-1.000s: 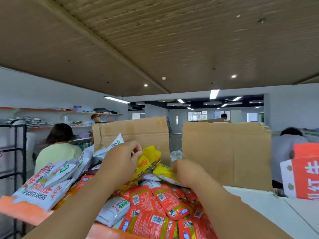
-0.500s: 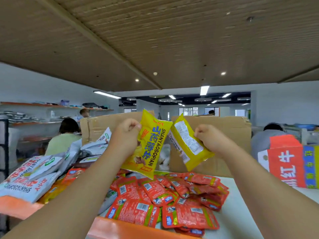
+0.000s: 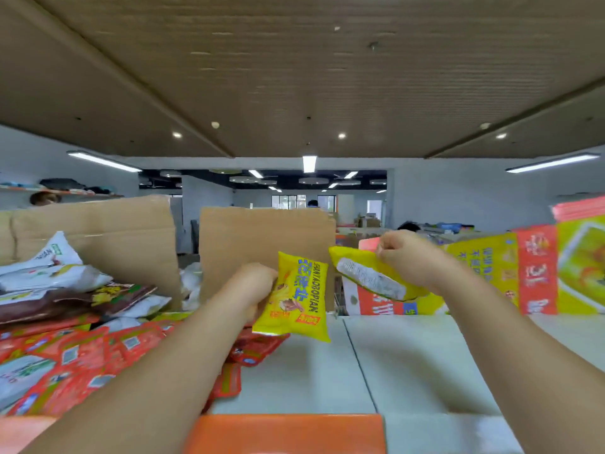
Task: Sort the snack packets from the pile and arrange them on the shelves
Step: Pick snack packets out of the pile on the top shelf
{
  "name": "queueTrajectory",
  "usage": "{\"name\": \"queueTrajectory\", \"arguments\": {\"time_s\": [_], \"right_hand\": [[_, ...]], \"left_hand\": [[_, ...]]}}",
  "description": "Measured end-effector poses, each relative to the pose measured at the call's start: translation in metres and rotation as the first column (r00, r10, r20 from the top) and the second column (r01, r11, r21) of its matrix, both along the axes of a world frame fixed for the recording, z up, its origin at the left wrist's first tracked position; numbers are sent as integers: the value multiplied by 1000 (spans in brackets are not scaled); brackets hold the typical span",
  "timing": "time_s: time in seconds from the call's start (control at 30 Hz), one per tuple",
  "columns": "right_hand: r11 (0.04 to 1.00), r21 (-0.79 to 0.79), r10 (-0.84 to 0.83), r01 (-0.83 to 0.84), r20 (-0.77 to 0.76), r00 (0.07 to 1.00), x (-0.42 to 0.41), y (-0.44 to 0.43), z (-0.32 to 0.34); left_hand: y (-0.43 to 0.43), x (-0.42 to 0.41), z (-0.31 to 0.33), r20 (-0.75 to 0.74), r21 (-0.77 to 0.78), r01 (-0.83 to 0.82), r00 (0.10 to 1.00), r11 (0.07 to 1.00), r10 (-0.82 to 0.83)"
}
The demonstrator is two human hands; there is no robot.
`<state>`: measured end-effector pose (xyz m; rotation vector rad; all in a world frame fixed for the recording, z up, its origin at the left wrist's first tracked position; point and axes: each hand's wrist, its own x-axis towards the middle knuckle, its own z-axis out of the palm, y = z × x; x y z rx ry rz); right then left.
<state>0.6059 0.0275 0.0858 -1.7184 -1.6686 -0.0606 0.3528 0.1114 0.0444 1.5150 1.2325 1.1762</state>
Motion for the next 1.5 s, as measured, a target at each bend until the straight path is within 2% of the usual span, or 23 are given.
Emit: {"name": "queueTrajectory", "arguments": {"time_s": [0.03, 0.1, 0.17, 0.27, 0.4, 0.47, 0.53, 0.6, 0.63, 0.7, 0.77, 0.87, 1.0, 1.2, 1.37, 1.43, 1.5], "right_hand": [[998, -60, -6, 12, 95, 995, 0, -8, -2], [954, -296, 55, 38, 302, 952, -4, -23, -12], [885, -463, 160, 57, 416, 895, -1, -32, -26], [887, -460, 184, -38, 277, 943, 21, -25, -48], [867, -458, 298, -194, 167, 940, 36, -8, -86], [851, -412, 405, -327, 117, 907, 33, -5, -96], [843, -385, 458, -375, 149, 876, 30, -4, -100], [851, -389, 462, -352, 237, 855, 27, -3, -105], [870, -381, 429, -311, 279, 859, 29, -1, -106], [921, -369, 262, -123, 355, 897, 36, 2, -104], [923, -385, 149, 16, 394, 907, 42, 1, -101], [878, -475, 157, 56, 398, 904, 43, -1, -101], [862, -494, 139, 118, 453, 880, 29, -9, -107], [856, -466, 13, 223, 450, 893, 18, -20, -113], [861, -434, -50, 265, 447, 893, 2, -34, -109], [885, -388, -93, 256, 390, 916, 2, -38, -109], [926, -320, -130, 200, 227, 965, 6, -47, -105]], "left_hand": [[-1, 10, -12, -115, 3, -21, 993, 1000, 21], [-5, 31, -34, -312, 82, -1, 950, 997, 27], [-17, 49, -44, -488, 200, 74, 872, 977, 34], [-40, 72, -48, -701, 274, 235, 713, 933, 27], [-54, 88, -64, -893, 156, 245, 448, 957, 31], [-52, 88, -70, -917, 142, 218, 397, 966, 45], [-56, 88, -68, -914, 147, 192, 401, 970, 59], [-63, 87, -63, -908, 114, 189, 418, 975, 25], [-64, 86, -60, -906, 96, 184, 422, 978, 10], [-64, 82, -56, -921, 71, 181, 391, 981, -5], [-62, 78, -54, -924, 54, 163, 383, 985, -13], [-63, 80, -59, -907, 53, 142, 421, 988, -12], [-66, 79, -67, -918, 87, 144, 396, 986, 23], [-63, 75, -75, -906, 109, 172, 422, 979, 27], [-55, 64, -77, -866, 128, 174, 500, 976, 25], [-53, 62, -77, -854, 139, 187, 520, 972, 22], [-48, 61, -77, -826, 177, 196, 562, 965, 37]]}}
